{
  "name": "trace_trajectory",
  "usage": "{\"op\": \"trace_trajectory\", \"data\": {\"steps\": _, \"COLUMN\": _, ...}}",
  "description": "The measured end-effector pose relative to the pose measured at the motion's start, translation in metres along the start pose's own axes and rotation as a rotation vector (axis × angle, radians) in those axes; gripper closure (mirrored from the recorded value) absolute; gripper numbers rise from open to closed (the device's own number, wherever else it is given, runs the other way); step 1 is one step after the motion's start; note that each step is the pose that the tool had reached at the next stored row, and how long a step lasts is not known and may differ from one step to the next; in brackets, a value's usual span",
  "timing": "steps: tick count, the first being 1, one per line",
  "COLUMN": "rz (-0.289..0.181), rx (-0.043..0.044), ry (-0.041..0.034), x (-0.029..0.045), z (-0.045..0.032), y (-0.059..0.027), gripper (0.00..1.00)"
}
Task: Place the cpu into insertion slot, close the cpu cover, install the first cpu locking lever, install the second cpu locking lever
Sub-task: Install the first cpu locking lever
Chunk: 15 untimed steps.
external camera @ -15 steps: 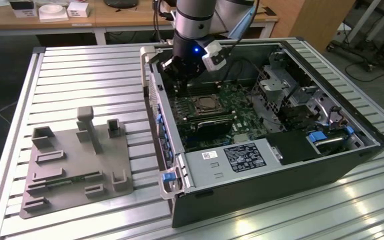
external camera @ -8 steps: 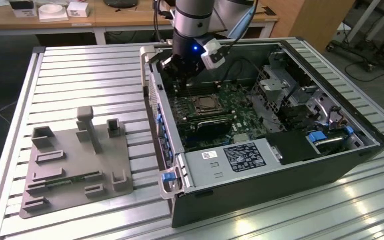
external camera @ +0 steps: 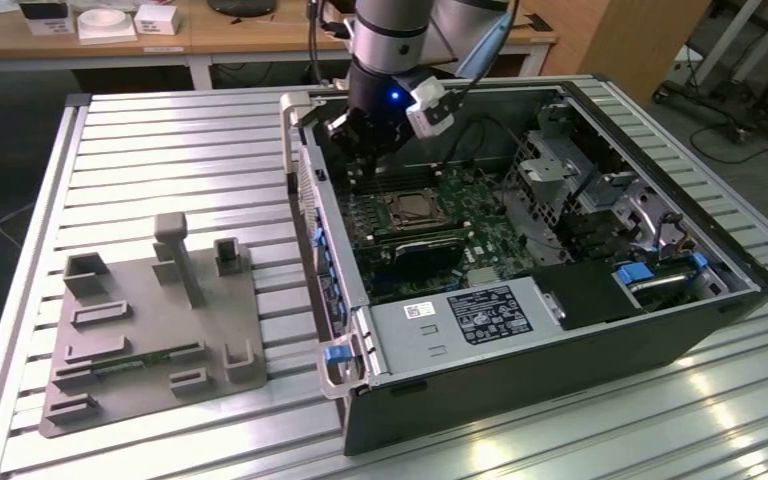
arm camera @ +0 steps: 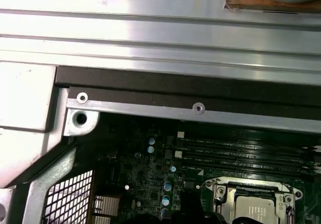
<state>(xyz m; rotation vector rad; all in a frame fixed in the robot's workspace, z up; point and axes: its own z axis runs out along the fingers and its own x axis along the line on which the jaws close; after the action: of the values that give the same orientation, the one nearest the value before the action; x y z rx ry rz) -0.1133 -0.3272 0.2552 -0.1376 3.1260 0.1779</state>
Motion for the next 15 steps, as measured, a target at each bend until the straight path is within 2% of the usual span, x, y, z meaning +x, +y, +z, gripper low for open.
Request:
{"op": "trace_trajectory", "data": {"steps": 6, "rz": 0.0, "rx": 0.0002, "ry": 0.0002, "x": -0.0061, "z": 0.001, "y": 0.0036, "gripper": 0.9}}
{"op": "trace_trajectory", "data": {"steps": 15, "rz": 0.0, "rx": 0.0, "ry": 0.0001, "x": -0.0054, "z": 0.0006, "y": -0.0004, "gripper": 0.9}}
